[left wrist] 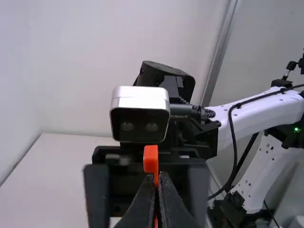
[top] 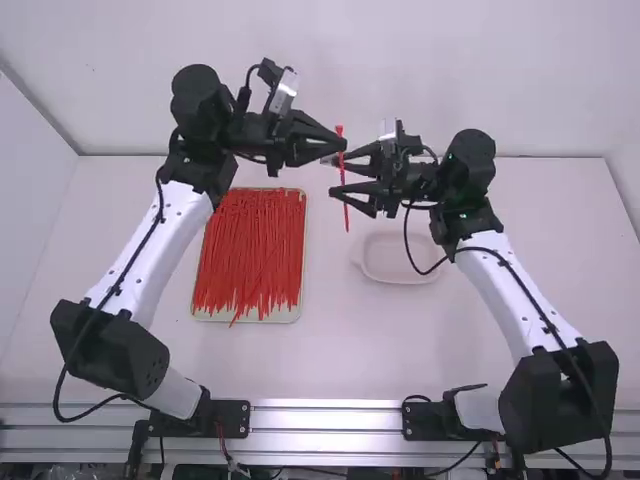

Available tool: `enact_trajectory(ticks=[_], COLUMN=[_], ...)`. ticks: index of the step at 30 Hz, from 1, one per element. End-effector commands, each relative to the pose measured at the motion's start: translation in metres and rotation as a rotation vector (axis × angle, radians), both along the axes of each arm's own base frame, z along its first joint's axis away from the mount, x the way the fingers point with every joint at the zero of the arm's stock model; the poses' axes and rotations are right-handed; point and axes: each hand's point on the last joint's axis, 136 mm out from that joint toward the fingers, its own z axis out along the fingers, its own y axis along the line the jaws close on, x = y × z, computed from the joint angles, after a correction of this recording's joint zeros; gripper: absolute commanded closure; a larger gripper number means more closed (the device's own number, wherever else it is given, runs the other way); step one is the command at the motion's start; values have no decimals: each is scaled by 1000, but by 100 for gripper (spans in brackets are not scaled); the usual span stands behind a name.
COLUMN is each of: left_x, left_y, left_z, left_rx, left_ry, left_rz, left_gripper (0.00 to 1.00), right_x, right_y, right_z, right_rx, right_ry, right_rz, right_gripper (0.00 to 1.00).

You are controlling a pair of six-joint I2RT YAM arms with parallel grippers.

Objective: Fasten the cable tie

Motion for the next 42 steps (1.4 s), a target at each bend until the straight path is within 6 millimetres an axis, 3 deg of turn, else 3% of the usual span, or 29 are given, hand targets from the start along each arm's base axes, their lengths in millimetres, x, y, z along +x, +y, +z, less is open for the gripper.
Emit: enact_trajectory(ticks=[1,2,5,12,17,24,42], left_x=[-1,-1,-1,3,10,6,6], left_y=[3,3,3,3,3,4,0], left_z=[7,8,8,9,14,29,34], left_rx=[-2,-3,-3,-8,-26,-55,-74], left_ry=[-12,-7,-10,-4,3,-32,-44], left_rz=[-2,-2,-3,20,68,63,75], left_gripper=[98,98,98,98,89,89,81], right_x=[3,3,3,3,6,7,7], right_y=[-1,-1,-1,-1,-1,-5,-5], right_z=[7,7,7,8,11,22,25], right_rx=[4,4,4,5,17,41,47], right_ry=[-18,-17,-16,-12,9,-9,-35], right_rz=[-3,-3,-4,-5,-23,-33,-36], right_gripper=[83,94,100,100,100,100,100])
